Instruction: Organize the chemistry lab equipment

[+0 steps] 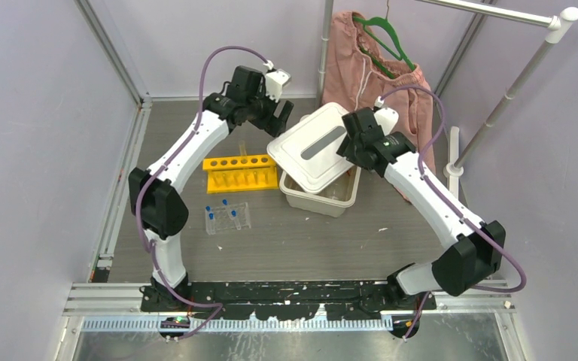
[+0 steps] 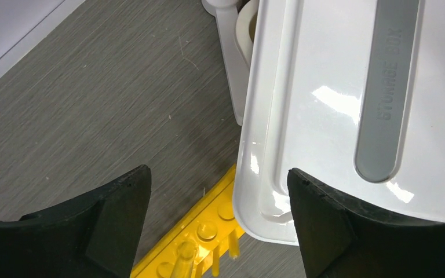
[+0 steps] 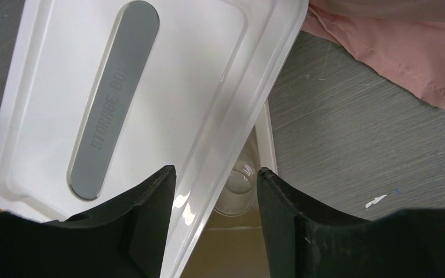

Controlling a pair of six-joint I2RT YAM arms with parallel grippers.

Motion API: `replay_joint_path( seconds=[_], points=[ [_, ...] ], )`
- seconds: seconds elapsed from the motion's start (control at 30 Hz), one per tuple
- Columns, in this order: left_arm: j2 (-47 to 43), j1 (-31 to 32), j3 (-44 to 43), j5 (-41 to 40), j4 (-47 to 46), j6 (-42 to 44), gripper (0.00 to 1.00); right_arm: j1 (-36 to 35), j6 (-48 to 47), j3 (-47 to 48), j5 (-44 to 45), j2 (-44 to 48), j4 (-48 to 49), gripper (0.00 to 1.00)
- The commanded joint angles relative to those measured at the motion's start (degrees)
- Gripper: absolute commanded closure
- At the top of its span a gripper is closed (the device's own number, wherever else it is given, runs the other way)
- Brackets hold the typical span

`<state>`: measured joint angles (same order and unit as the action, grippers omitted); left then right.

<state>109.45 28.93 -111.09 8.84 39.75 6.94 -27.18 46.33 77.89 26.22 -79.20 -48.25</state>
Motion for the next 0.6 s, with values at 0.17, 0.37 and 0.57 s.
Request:
replay_joint_path(
  seconds=[0.17, 0.37, 0.57],
  points=[
    [1.55, 0.16, -1.02, 2.62, -4.74, -2.88, 0.17, 0.89, 2.69, -0.65, 0.42, -1.7, 0.17, 0.41],
    [1.82, 0.16, 1.0, 3.0, -4.31, -3.51, 0.24, 2.76, 2.43, -2.23, -1.33, -1.45, 0.45, 0.42],
    [1.95, 0.25, 2.56, 4.39, -4.61, -4.45, 0.3, 4.73, 1.03, -2.53, -3.59, -1.91, 0.41, 0.44]
  ],
)
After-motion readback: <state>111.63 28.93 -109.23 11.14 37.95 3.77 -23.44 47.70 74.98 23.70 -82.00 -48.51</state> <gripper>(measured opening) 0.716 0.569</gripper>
